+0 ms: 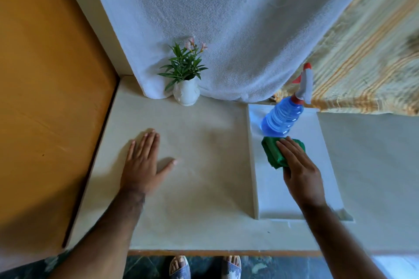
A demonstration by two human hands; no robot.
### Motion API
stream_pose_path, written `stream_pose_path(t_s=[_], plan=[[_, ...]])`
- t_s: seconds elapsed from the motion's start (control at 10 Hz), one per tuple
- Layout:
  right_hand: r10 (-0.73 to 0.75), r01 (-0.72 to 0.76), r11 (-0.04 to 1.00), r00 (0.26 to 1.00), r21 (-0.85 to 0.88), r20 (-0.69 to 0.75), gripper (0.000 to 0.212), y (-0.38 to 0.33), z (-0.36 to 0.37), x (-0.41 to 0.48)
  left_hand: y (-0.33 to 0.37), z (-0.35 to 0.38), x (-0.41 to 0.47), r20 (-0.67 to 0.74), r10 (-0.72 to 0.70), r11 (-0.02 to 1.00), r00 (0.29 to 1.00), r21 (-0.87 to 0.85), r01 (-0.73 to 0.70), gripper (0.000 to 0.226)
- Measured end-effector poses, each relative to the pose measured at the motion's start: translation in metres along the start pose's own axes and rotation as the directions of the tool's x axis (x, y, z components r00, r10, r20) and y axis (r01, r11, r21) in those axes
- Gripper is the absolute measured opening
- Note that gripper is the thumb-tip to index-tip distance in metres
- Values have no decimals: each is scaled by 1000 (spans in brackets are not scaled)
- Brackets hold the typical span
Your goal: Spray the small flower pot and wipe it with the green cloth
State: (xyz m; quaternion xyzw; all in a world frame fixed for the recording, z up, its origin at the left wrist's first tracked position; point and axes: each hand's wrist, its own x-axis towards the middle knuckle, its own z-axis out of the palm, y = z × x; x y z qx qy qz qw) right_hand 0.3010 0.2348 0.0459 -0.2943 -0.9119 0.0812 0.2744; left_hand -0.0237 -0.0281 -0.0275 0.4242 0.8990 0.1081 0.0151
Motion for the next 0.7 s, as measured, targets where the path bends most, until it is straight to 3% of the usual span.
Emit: stream_pose_path(t_s=[0.2, 0.4, 0.6, 0.7], plan=[[-43, 48, 999, 965, -14, 257, 71, 18, 7, -33, -1, 3, 1, 6, 8, 1000, 1000, 6, -8, 99], [0, 78, 987, 869, -138, 495, 83, 15, 10, -56, -4, 6, 1, 21, 12, 1000, 1000, 28, -13, 100], [28, 87, 980, 830, -179, 556, 91, 8, 6, -53, 0, 6, 0, 58, 0, 999, 998, 40, -3, 101], [77, 27, 985, 812, -169, 578, 98, -3, 0, -46, 3, -7, 10, 181, -32, 999, 983, 3, 32, 112]])
